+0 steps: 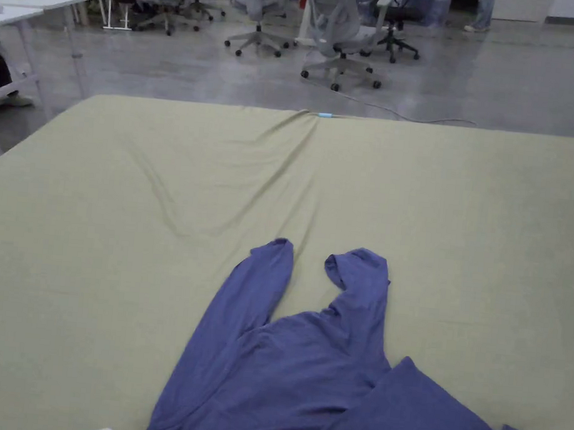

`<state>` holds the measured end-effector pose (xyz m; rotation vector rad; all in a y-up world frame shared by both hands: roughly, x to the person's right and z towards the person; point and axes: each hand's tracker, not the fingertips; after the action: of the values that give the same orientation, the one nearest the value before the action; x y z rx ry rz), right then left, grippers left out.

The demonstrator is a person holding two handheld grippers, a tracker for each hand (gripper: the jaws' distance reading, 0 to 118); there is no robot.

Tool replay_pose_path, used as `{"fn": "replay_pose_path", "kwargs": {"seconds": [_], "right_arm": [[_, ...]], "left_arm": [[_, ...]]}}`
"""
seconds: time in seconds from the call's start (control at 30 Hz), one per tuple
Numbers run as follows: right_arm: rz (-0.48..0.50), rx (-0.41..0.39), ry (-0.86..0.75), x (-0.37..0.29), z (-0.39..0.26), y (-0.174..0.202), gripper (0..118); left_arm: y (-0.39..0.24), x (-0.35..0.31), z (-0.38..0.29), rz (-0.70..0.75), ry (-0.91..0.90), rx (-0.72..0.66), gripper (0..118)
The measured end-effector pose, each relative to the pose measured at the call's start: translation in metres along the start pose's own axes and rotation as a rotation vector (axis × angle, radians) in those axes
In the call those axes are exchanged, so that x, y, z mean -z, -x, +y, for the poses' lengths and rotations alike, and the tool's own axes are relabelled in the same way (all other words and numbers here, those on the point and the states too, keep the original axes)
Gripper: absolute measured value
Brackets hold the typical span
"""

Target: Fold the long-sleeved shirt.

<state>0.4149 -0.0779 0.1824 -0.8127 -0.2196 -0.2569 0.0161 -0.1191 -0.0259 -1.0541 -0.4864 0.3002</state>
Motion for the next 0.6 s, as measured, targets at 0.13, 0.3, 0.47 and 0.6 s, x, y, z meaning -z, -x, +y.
{"fn": "replay_pose_path", "kwargs": {"seconds": [0.13, 0.3, 0.47, 0.6], "right_arm": [[0.069, -0.060, 0.021, 0.004, -0.011, 0.020, 4], [0.056, -0.100, 0.043, 0.027, 0.007, 0.024, 4], [0.035, -0.145, 0.061, 0.063, 0.047, 0.017, 4], [0.019, -0.204, 0.133, 0.119, 0.089, 0.007, 33]], "left_arm": [[-0.001, 0.005, -0.008, -0.040, -0.022, -0.039, 15], [0.006, 0.056, 0.041, 0.171, -0.177, -0.028, 112], [0.013, 0.140, 0.056, 0.262, 0.033, 0.018, 69], [-0.011, 0.122, 0.046, 0.279, -0.079, 0.225, 4]]}}
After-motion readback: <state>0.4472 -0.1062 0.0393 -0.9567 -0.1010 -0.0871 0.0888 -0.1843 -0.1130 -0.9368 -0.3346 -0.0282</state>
